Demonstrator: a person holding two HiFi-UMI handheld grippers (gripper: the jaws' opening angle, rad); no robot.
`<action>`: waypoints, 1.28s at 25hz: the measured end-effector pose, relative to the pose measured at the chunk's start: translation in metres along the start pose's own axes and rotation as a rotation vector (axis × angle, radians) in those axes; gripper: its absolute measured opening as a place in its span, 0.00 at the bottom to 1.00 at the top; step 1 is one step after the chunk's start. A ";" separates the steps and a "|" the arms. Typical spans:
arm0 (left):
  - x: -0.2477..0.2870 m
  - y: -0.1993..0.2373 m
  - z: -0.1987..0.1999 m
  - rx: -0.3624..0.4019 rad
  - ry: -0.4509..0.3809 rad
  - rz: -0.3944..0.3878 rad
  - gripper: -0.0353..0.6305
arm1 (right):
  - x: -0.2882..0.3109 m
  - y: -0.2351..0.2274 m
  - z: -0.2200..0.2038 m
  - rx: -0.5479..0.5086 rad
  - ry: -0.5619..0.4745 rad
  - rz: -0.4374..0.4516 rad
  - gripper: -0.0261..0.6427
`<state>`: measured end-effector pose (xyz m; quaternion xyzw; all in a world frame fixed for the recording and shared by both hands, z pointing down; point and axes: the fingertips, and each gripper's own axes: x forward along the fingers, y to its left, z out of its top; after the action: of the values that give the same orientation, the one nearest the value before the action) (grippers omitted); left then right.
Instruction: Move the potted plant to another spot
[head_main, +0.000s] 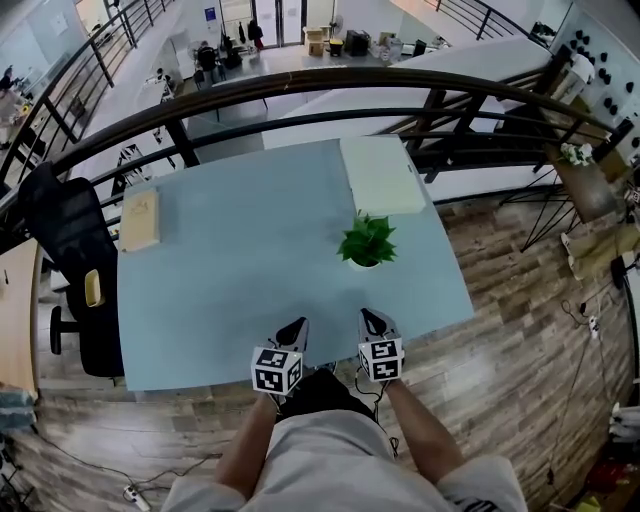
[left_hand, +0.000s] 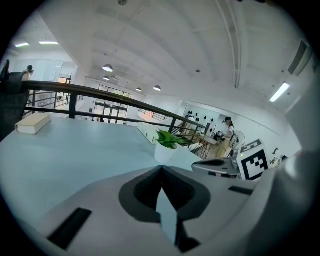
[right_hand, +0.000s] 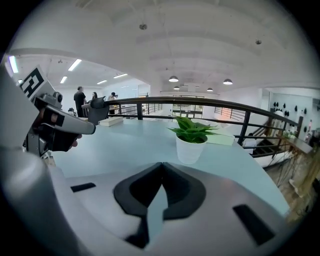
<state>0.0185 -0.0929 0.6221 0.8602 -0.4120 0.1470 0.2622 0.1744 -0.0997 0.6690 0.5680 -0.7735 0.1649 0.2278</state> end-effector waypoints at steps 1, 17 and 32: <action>-0.004 -0.002 0.001 0.002 -0.006 -0.001 0.07 | -0.004 0.004 0.001 -0.006 0.000 0.000 0.04; -0.012 -0.035 -0.010 -0.033 -0.047 0.007 0.07 | -0.056 0.016 0.032 -0.450 -0.107 -0.029 0.04; 0.040 -0.092 0.043 -0.017 -0.173 0.232 0.07 | -0.059 -0.074 0.095 -0.231 -0.271 0.166 0.04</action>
<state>0.1170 -0.0946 0.5751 0.8139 -0.5311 0.0982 0.2142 0.2446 -0.1229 0.5568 0.4894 -0.8550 0.0152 0.1708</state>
